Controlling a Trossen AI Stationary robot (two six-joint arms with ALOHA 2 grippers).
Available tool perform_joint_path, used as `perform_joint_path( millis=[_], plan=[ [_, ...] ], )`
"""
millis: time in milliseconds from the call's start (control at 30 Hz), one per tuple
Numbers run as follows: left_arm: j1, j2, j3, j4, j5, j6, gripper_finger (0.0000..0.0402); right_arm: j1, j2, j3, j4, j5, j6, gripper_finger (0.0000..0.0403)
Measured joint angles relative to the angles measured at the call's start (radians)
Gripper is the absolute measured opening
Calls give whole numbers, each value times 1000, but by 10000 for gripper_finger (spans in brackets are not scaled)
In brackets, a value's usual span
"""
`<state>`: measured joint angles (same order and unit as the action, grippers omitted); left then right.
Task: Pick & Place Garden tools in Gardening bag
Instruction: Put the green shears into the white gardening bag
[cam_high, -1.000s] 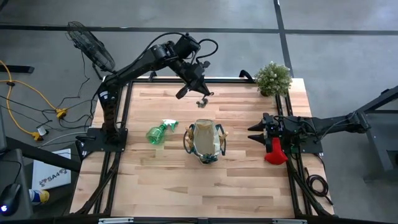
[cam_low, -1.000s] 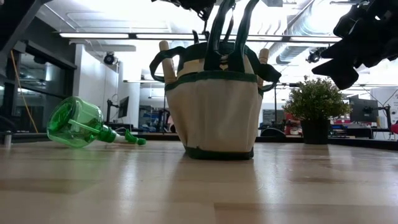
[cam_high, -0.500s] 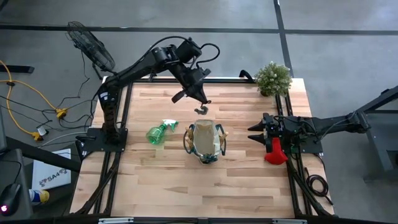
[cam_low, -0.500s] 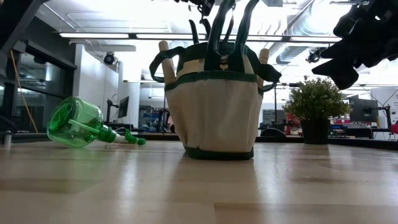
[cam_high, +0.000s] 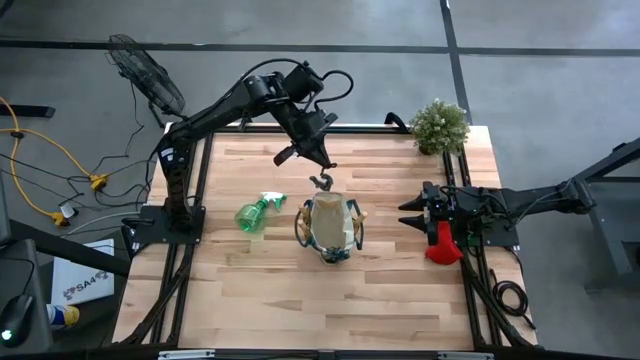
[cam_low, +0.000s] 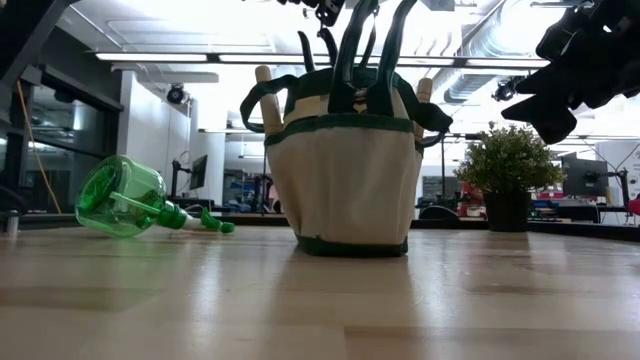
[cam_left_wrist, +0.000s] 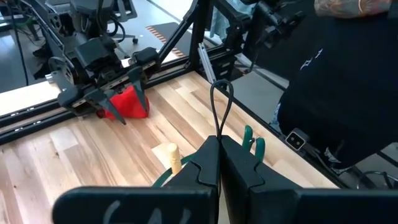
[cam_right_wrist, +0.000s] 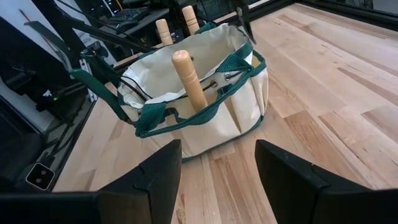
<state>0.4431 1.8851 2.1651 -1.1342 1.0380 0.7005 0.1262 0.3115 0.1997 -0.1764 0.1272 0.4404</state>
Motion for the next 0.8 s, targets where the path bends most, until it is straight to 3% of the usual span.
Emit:
perform_joint_path(
  millis=[800],
  plan=[
    [8,24,0,18,83,1,0,0,0,0,0,0,0,197]
  ],
)
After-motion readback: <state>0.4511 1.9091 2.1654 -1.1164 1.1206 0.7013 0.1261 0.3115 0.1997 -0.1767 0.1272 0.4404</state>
